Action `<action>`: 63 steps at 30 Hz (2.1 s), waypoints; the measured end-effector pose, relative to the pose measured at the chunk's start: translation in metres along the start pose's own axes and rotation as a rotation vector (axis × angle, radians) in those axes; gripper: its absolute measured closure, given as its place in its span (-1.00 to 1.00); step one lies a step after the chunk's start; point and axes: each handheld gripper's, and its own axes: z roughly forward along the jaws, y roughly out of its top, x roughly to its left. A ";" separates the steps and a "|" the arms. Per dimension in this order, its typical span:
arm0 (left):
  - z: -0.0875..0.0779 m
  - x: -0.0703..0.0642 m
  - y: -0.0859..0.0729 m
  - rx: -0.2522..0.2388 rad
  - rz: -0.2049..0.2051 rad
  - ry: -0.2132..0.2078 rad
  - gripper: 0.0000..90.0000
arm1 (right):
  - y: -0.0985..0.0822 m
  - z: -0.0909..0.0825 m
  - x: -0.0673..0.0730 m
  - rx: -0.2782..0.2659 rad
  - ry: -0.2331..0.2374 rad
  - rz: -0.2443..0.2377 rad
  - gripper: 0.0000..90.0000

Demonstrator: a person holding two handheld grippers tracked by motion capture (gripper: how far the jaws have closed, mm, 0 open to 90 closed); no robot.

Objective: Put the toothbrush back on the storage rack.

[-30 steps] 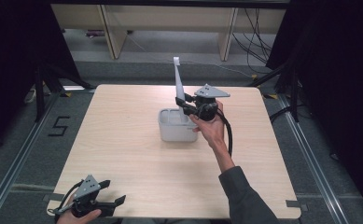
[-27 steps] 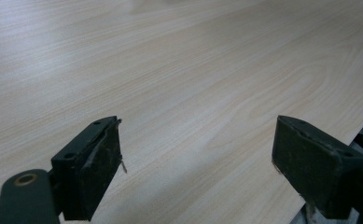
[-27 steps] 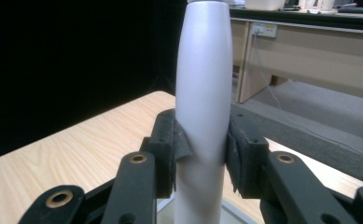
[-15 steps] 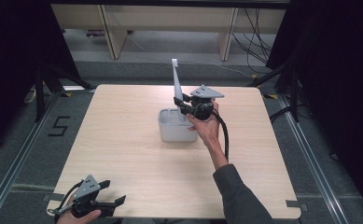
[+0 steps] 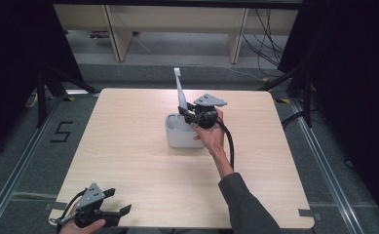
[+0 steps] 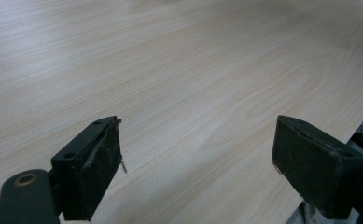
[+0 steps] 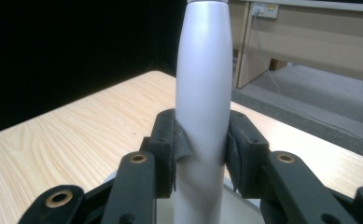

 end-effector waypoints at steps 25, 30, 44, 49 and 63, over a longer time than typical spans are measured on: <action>0.001 0.000 0.000 0.003 -0.001 -0.004 -0.67 | -0.014 0.010 0.005 0.134 -0.013 -0.019 0.48; 0.000 0.001 0.000 0.012 0.009 0.002 -0.67 | -0.014 0.011 0.007 0.163 -0.012 -0.033 0.48; 0.000 -0.001 0.000 0.007 -0.004 -0.010 -0.67 | -0.015 0.012 0.007 0.194 -0.012 -0.024 0.47; 0.001 -0.001 -0.001 0.006 -0.013 -0.013 -0.67 | -0.016 0.013 0.008 0.204 -0.014 -0.010 0.48; 0.000 0.000 0.000 0.004 -0.006 -0.006 -0.67 | -0.017 0.016 0.011 0.196 -0.016 -0.040 0.47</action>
